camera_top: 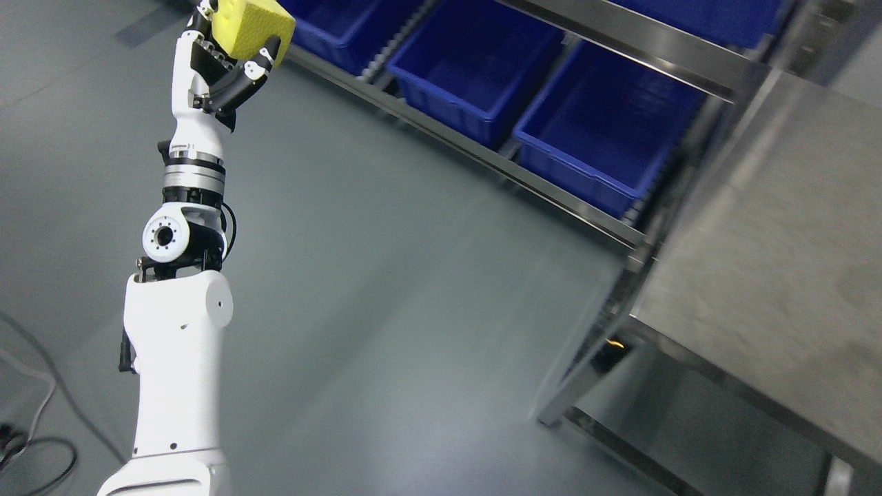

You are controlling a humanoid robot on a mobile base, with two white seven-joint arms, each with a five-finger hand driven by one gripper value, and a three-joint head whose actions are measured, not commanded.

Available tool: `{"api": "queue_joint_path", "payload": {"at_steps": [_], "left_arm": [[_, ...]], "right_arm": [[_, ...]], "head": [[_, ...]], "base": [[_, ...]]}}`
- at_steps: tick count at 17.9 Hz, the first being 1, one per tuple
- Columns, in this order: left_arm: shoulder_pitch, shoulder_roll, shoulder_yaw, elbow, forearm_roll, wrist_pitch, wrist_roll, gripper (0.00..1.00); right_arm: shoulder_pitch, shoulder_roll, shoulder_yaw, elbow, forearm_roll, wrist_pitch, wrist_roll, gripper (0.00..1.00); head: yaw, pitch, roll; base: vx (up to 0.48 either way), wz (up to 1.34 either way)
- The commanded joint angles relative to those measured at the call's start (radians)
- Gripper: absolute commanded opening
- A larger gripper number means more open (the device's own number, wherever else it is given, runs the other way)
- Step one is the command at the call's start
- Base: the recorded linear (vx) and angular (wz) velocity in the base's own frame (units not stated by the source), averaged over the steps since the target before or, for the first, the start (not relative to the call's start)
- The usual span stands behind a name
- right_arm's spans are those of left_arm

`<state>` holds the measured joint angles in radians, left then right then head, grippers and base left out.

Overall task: Move yellow foam block to right shelf middle
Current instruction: 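Hold the cube raised in the left hand while turning toward the blue bins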

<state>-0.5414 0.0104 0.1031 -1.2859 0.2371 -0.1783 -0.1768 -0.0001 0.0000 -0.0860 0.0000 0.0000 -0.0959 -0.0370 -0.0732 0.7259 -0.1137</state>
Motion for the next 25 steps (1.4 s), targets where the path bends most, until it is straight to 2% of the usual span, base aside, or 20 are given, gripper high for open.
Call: {"api": "queue_joint_path", "payload": {"at_steps": [1,12,17,25], "left_arm": [[0.113,0.007,-0.023,-0.133,0.013,0.0,0.0,0.52],[0.121,0.007,-0.002,-0.185,0.013,0.025,0.002,0.52],[0.121,0.007,0.001,-0.188,0.013,0.025,0.002,0.52],[0.121,0.007,0.007,-0.188,0.013,0.029,0.002,0.52]], "right_arm": [[0.002,-0.017,0.0,-0.017,0.003,0.001,0.003,1.0],[0.002,-0.017,0.0,-0.017,0.003,0.001,0.003,1.0],[0.002,-0.017,0.0,-0.017,0.003,0.001,0.003,1.0],[0.002,-0.017,0.0,-0.017,0.003,0.001,0.003,1.0]], "head": [[0.0,0.0,0.0],[0.0,0.0,0.0],[0.0,0.0,0.0],[0.0,0.0,0.0]], "base": [[0.078,1.43],[0.099,1.14],[0.137,0.35],[0.244,-0.13]]}}
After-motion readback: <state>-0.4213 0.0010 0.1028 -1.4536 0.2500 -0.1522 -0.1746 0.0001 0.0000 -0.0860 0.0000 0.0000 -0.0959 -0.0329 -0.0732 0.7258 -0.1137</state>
